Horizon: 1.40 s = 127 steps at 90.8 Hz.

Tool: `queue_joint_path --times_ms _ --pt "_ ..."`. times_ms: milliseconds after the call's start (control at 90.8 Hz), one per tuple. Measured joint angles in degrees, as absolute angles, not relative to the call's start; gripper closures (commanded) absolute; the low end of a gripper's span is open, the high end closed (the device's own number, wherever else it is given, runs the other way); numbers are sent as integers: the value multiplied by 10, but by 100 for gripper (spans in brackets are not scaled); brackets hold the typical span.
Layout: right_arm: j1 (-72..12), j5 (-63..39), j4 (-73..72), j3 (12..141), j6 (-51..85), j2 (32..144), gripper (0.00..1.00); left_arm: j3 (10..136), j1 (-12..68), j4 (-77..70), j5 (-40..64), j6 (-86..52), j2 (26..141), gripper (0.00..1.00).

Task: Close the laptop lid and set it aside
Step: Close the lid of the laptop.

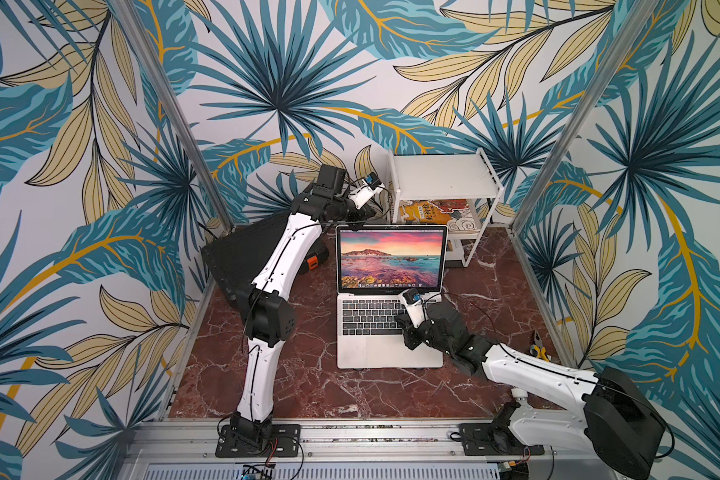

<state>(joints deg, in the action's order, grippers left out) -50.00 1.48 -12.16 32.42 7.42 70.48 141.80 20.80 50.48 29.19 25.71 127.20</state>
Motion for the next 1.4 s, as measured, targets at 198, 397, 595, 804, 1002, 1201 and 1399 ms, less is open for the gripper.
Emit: queue_joint_path --times_ms 198,397,595,804,1002,1201,1399 --pt "-500 31 -122 324 70 706 99 1411 217 513 287 274 1263 99" --pt "-500 49 -124 324 69 710 99 1397 229 525 286 277 1240 99" --pt "-500 60 -131 324 68 713 99 1369 237 530 285 277 1201 99" --pt "-500 67 -135 324 66 713 99 1284 248 509 283 277 1132 99" --pt "-500 75 -135 321 66 705 99 1240 251 484 283 276 1103 100" --pt "-500 82 -137 313 66 683 99 1238 251 482 283 275 1104 100" --pt "-500 90 -139 310 66 682 100 1211 252 464 286 265 1089 100"
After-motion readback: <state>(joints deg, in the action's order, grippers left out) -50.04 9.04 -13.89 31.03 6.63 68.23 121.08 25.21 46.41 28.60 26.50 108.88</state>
